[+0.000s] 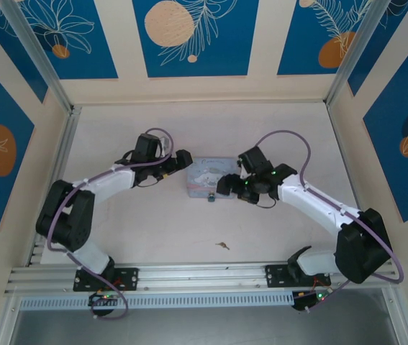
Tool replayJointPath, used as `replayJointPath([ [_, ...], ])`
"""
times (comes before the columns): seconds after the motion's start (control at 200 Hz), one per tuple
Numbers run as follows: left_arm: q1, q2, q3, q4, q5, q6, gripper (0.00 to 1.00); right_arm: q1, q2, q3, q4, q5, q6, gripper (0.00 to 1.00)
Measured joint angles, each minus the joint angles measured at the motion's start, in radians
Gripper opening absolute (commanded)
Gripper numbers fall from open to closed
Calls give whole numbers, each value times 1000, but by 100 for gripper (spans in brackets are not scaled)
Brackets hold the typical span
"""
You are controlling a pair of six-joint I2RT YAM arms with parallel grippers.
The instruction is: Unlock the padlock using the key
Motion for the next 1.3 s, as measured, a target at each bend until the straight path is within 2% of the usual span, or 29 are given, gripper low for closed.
replayJointPath([
  [0.155, 2, -124, -19, -63, 5, 10, 100, 180, 4, -14, -76, 47, -55, 61],
  [0.305, 2, -203, -47, -97, 16, 8, 100, 325, 95, -13, -129, 98, -98, 50],
  [0.48, 2, -230, -53, -128, 24, 4, 100, 424, 232, -12, -186, 172, -122, 49],
  [0.685, 2, -233, -53, -140, 27, 2, 100, 472, 264, -11, -214, 210, -136, 48],
  [1.055, 2, -233, -59, -140, 28, 3, 100, 492, 295, -11, -187, 206, -159, 47],
  [1.3, 2, -233, -61, -140, 28, 2, 100, 492, 326, -11, -174, 211, -169, 36],
])
